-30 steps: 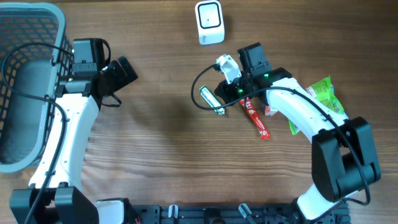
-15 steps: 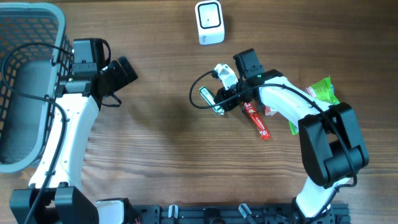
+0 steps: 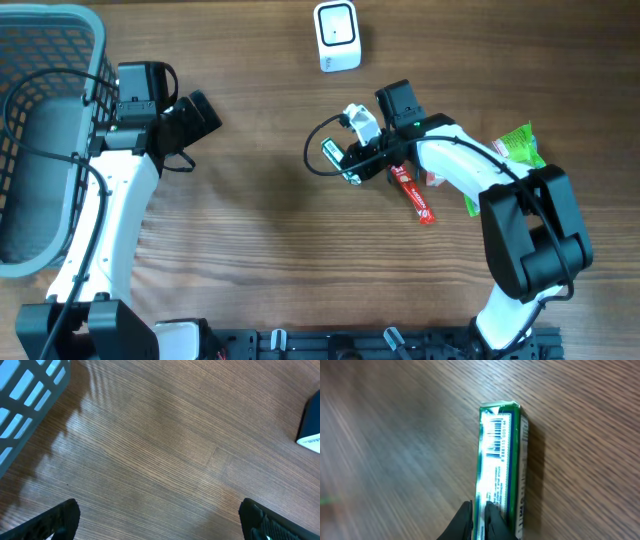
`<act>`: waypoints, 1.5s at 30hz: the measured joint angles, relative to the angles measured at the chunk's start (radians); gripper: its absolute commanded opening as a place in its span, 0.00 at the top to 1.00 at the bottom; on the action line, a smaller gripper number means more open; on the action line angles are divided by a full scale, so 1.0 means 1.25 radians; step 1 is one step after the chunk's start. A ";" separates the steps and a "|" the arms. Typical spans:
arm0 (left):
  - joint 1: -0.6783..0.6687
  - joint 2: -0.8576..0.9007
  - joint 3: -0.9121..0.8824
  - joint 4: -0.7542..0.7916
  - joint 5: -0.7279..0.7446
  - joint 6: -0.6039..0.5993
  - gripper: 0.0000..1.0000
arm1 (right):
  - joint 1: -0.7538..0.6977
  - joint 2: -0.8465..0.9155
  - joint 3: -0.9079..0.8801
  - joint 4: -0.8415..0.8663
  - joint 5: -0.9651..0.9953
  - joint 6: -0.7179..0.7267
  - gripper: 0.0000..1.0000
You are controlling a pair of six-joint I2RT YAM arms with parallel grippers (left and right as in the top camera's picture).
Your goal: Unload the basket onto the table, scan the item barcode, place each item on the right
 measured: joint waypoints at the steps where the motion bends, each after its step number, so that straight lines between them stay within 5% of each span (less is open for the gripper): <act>1: 0.000 0.000 0.000 0.000 0.000 0.000 0.00 | 0.000 0.000 -0.008 0.011 0.002 0.000 0.89; 12: 0.000 0.000 0.000 0.000 0.000 0.000 0.00 | -0.059 0.000 -0.030 0.049 0.057 0.037 0.88; 18: 0.000 0.000 0.000 0.000 0.000 0.000 0.00 | -0.059 0.020 -0.014 0.021 0.124 0.039 0.55; 28: 0.000 0.000 0.000 0.000 0.000 0.000 0.00 | 0.099 -0.076 0.021 -0.032 0.237 0.038 0.53; 34: 0.000 0.000 0.000 0.000 0.000 0.000 0.00 | 0.149 -0.052 0.020 -0.004 0.427 0.066 0.36; 38: 0.000 0.000 0.000 0.000 0.000 0.000 0.00 | 0.149 -0.039 0.020 -0.004 0.443 0.083 0.40; 45: 0.000 0.000 0.000 0.000 0.000 0.000 0.00 | 0.149 0.033 0.021 -0.008 0.442 0.116 0.67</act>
